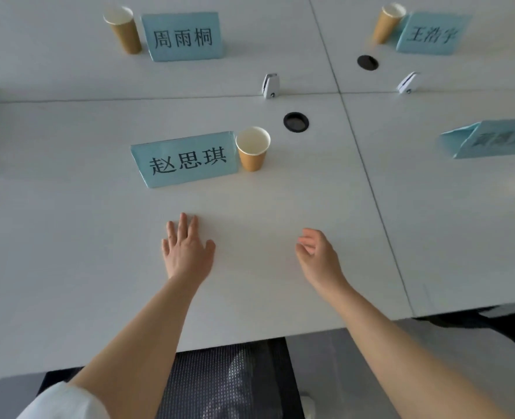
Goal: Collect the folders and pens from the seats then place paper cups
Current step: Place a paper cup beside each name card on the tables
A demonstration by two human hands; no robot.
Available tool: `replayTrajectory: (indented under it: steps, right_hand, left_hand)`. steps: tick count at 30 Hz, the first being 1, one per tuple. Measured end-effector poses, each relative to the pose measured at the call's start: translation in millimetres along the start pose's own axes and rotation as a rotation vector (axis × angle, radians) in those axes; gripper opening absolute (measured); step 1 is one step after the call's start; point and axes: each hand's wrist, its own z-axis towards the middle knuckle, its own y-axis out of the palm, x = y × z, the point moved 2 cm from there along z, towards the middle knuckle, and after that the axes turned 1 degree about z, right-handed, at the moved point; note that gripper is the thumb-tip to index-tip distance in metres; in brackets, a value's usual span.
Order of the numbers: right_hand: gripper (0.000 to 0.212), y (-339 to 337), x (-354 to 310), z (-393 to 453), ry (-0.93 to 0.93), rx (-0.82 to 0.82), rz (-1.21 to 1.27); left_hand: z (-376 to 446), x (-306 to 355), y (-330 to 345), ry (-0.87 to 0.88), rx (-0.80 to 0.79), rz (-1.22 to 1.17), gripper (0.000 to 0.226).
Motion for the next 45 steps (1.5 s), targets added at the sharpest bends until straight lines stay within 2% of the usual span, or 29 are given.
replayTrajectory:
  steps: [3, 5, 8, 14, 19, 25, 29, 34, 40, 45]
  right_hand:
    - [0.037, -30, 23, -33, 0.021, -0.045, 0.026]
    - [0.037, -55, 38, -50, 0.031, -0.051, 0.051]
    - [0.035, -108, 68, -82, 0.036, 0.0, 0.103]
    - [0.03, -208, 140, -129, 0.017, 0.103, 0.141]
    - [0.031, -307, 210, -178, 0.047, 0.185, 0.156]
    - [0.027, -393, 251, -200, 0.017, 0.238, 0.18]
    - [0.029, -431, 262, -185, -0.011, 0.258, 0.191]
    - [0.029, -471, 267, -140, -0.013, 0.248, 0.222]
    - [0.033, -521, 262, -51, 0.011, 0.18, 0.207]
    - [0.043, -550, 260, 27, 0.086, 0.145, 0.156]
  left_hand:
    - [-26, 29, -3, -0.042, -0.029, -0.08, 0.058]
    - [-52, 57, 4, 0.002, -0.043, -0.118, 0.056]
    - [-107, 111, 26, 0.117, -0.038, -0.238, 0.051]
    - [-219, 189, 78, 0.134, -0.015, -0.471, 0.037]
    - [-316, 267, 143, 0.165, -0.08, -0.523, 0.021]
    - [-378, 352, 182, 0.227, -0.119, -0.528, 0.023]
    - [-380, 402, 183, 0.302, -0.087, -0.516, 0.027]
    - [-352, 457, 189, 0.313, -0.053, -0.543, 0.026]
    - [-293, 509, 201, 0.155, 0.011, -0.619, 0.028]
    - [-252, 547, 215, 0.126, 0.019, -0.59, 0.029]
